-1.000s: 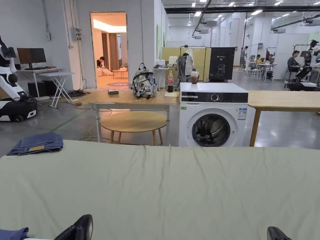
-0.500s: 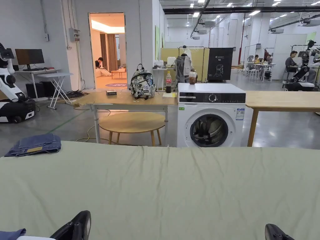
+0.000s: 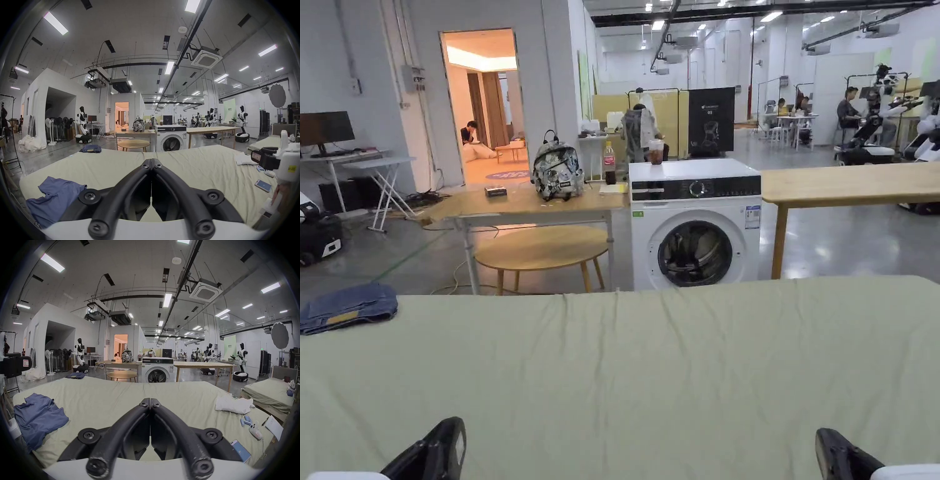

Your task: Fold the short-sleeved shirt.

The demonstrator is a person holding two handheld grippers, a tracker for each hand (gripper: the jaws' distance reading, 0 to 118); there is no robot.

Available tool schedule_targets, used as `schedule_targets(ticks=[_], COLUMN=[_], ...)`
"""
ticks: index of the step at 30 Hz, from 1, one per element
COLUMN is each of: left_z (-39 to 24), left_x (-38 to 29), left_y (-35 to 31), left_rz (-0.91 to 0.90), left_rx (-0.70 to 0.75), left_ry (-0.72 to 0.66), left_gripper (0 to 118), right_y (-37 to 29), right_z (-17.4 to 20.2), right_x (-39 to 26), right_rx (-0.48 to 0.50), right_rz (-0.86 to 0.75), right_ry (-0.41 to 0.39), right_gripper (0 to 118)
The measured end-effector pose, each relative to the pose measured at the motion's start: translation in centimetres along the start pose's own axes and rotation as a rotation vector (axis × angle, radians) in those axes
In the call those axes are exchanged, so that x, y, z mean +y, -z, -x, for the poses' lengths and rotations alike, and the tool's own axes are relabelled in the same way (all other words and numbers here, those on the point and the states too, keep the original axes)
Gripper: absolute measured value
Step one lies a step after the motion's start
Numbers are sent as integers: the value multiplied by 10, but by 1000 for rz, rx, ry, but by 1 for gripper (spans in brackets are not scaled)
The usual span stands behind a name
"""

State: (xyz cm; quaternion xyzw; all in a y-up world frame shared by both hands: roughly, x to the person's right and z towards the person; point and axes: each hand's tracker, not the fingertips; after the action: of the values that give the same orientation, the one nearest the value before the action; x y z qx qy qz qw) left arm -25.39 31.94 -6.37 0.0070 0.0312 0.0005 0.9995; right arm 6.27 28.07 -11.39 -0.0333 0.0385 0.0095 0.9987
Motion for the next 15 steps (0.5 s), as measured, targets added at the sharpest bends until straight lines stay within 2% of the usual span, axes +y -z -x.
schedule_targets(ticks=[4, 11, 15], left_z=[-5, -7, -5], left_x=[1, 0, 0], left_y=[-2, -3, -4], left_rz=[1, 8, 4], left_rx=[-4, -6, 2], left_ry=[3, -6, -5], left_gripper=[0, 0, 0], right_y=[-1, -4, -4], right_z=[-2, 6, 7], right_x=[2, 7, 9], right_rx=[6, -9, -23], right_rz=[0, -30, -45], right_ry=[2, -88, -90], right_gripper=[0, 0, 0])
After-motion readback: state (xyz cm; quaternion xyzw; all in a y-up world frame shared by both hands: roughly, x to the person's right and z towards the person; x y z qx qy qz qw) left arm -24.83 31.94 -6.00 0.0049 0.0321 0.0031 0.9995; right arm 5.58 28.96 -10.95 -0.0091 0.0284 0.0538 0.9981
